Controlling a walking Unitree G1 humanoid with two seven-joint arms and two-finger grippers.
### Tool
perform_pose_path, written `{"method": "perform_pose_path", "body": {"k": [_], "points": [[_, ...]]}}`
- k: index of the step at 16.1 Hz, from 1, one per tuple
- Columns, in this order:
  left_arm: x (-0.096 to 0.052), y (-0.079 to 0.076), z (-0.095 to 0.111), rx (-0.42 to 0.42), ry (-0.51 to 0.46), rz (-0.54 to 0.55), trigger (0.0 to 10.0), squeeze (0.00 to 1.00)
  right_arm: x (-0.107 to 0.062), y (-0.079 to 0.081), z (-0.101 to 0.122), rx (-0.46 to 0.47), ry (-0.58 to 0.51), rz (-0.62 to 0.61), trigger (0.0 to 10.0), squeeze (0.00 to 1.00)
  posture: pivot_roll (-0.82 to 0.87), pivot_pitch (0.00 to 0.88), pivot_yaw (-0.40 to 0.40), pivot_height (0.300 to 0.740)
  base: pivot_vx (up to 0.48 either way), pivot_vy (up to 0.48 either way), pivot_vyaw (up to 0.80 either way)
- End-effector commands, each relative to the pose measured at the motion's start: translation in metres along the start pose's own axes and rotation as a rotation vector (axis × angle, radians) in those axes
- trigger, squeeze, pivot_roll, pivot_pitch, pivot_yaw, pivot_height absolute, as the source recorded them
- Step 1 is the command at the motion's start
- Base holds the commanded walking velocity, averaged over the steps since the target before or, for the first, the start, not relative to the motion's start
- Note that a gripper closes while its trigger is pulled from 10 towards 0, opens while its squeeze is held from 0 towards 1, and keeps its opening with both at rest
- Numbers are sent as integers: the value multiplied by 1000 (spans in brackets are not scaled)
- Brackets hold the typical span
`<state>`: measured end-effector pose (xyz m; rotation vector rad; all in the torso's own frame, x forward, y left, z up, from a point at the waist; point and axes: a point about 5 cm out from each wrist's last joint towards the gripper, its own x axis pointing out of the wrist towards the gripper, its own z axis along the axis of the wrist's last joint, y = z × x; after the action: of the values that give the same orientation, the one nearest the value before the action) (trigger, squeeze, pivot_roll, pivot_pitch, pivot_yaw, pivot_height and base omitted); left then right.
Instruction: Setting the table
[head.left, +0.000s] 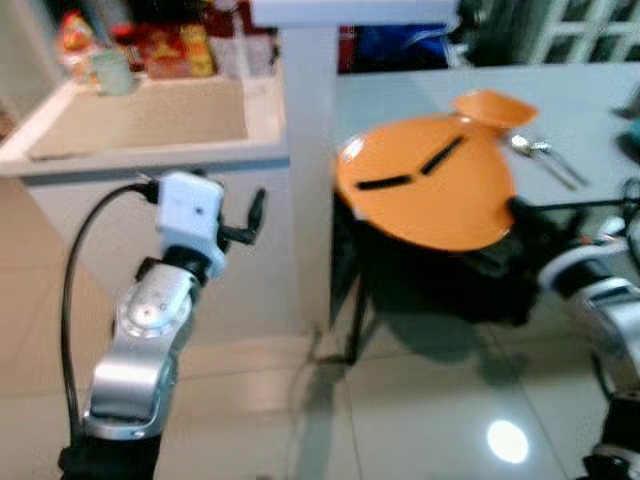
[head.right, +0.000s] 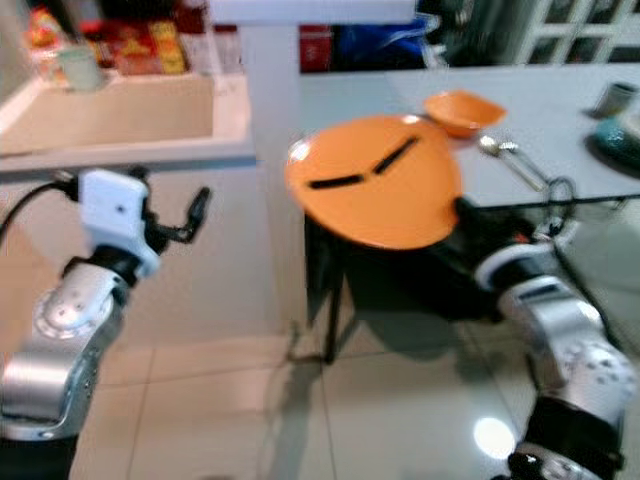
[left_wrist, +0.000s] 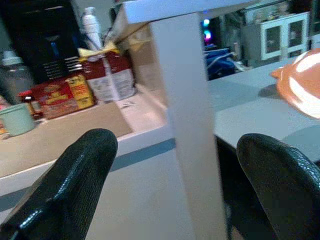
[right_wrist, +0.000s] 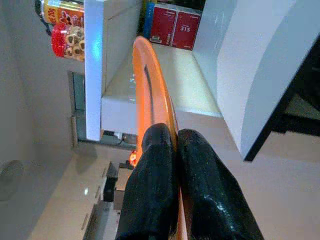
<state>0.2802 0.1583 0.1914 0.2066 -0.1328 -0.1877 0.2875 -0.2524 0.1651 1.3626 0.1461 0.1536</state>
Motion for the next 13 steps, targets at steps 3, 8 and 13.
{"method": "perform_pose_path", "body": {"k": [3, 8, 13], "points": [[0, 5, 0, 12, 7, 12, 10000, 0, 7, 11, -6, 1, 24, 57, 10000, 0, 84, 0, -2, 740, 360, 0, -667], [-2, 3, -1, 11, 11, -5, 10000, 0, 8, 10, -4, -1, 19, 50, 10000, 0, 85, 0, -6, 740, 359, 0, -386], [-1, -2, -2, 12, 14, -35, 10000, 0, 10, 7, 0, 7, 4, 34, 10000, 0, 82, 0, -6, 740, 348, 0, -281]]}}
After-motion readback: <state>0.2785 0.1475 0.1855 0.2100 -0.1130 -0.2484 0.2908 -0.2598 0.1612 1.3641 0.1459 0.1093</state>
